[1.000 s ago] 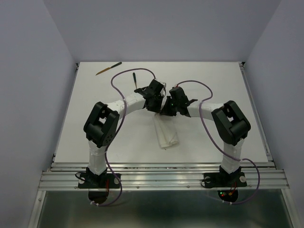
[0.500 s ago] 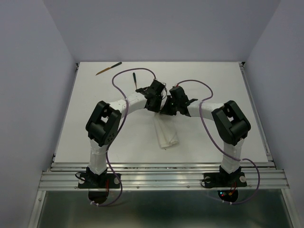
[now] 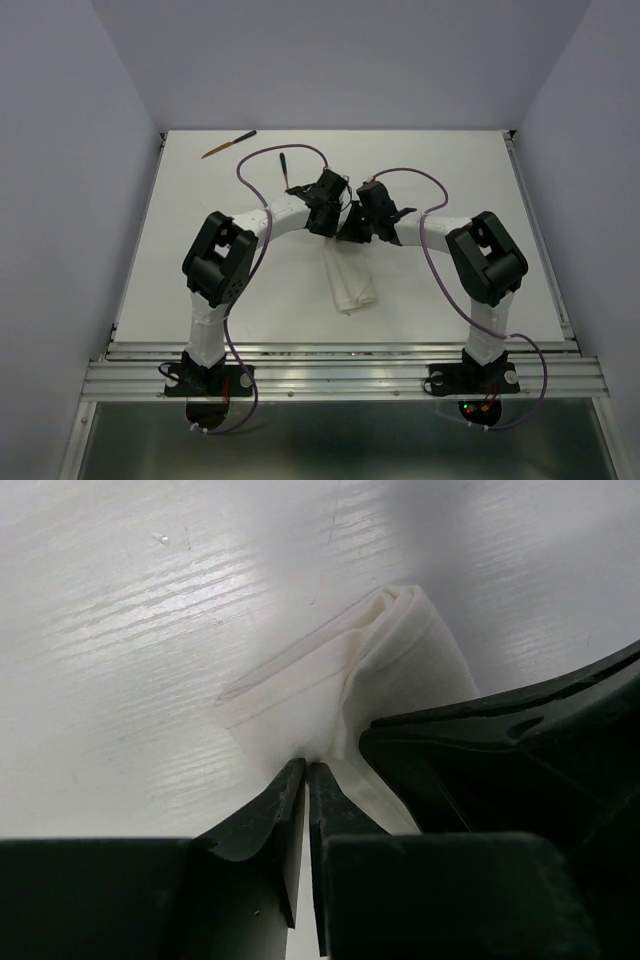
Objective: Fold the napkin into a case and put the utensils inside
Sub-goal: Grasp the top corner of the smaller rectangle folded napkin from the folded napkin.
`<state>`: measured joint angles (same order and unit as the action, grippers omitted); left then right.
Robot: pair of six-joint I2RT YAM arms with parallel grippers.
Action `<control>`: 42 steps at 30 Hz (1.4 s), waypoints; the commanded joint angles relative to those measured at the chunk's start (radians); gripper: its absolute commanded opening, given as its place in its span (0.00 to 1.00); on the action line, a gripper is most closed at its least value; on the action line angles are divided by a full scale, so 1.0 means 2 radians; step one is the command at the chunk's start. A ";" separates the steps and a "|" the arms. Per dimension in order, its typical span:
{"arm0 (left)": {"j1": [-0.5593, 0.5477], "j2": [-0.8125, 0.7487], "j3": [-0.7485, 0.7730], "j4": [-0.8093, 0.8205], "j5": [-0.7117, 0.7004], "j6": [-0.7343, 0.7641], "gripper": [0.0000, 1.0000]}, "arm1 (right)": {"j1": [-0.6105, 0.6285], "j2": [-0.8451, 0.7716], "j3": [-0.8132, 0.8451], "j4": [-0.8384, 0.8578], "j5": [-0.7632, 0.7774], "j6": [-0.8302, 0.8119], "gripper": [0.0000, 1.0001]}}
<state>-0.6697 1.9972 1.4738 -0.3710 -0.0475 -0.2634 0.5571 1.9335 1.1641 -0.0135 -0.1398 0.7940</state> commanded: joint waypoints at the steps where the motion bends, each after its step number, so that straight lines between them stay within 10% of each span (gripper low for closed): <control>1: 0.000 0.005 0.019 -0.003 -0.011 0.004 0.16 | -0.002 -0.001 0.019 0.028 -0.006 0.002 0.11; 5: 0.000 0.008 0.016 0.000 -0.012 0.002 0.00 | -0.002 -0.001 0.020 0.031 -0.008 0.003 0.11; 42: 0.016 -0.048 -0.014 0.026 0.007 -0.017 0.00 | -0.002 0.000 0.018 0.077 -0.018 0.019 0.11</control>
<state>-0.6434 1.9644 1.4513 -0.3332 -0.0376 -0.2962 0.5571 1.9568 1.1885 0.0704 -0.1799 0.8204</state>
